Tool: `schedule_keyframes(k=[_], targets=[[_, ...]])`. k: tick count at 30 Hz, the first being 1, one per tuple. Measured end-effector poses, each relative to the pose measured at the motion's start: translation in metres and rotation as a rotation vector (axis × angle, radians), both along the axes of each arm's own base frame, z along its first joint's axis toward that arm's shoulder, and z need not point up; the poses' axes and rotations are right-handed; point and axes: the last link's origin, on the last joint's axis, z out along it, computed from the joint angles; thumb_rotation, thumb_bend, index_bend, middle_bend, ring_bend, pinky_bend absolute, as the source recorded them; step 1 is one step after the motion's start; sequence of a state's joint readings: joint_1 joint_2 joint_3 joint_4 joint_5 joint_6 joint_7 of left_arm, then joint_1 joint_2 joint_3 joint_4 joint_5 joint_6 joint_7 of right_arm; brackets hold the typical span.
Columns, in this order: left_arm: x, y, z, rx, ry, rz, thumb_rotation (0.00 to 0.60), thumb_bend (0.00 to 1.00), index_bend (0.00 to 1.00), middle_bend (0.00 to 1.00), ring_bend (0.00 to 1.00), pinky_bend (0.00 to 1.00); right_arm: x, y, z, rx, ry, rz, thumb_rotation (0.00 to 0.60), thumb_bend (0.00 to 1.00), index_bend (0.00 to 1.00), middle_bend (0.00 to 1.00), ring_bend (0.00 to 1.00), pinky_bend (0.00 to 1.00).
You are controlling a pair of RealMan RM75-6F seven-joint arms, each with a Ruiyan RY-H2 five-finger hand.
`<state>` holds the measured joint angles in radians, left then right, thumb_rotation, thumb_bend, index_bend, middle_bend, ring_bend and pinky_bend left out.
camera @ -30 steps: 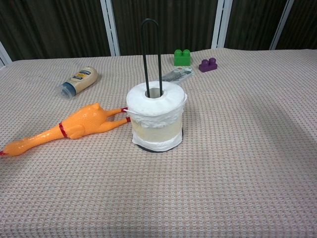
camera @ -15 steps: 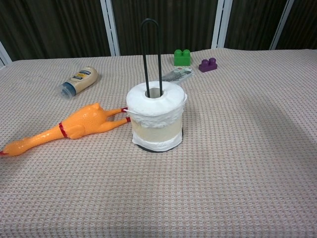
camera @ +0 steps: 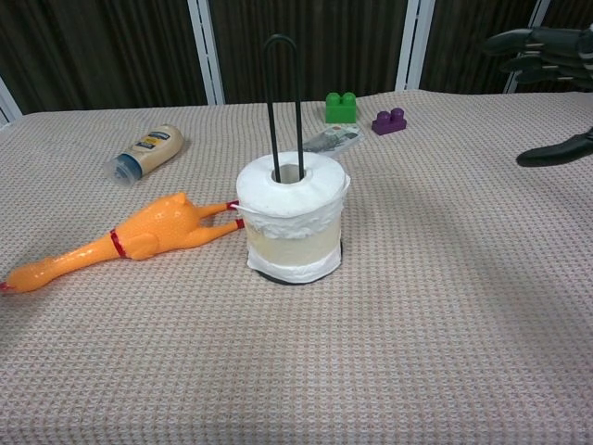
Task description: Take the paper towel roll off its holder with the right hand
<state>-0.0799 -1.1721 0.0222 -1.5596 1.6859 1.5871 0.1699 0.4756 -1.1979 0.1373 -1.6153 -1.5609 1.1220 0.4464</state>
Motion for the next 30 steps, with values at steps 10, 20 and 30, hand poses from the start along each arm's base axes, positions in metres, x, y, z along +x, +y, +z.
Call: schedule_keyframes(k=[10,20,30], targets=[[0.001,-0.003,0.000,-0.007,0.003,-0.017,0.600,0.30,0.18,0.13,0.12,0.29,0.054,-0.027,-0.052,0.129,-0.036,0.009,0.600,0.08,0.00,0.00,0.00,0.14],[0.002,-0.007,0.001,-0.007,-0.003,-0.032,0.600,0.30,0.18,0.13,0.12,0.29,0.078,-0.038,-0.091,0.212,-0.054,-0.016,0.600,0.06,0.00,0.00,0.00,0.14],[0.003,-0.009,0.000,-0.021,-0.007,-0.048,0.600,0.30,0.18,0.13,0.12,0.29,0.093,-0.040,-0.125,0.256,-0.051,-0.007,0.600,0.06,0.00,0.00,0.00,0.14]])
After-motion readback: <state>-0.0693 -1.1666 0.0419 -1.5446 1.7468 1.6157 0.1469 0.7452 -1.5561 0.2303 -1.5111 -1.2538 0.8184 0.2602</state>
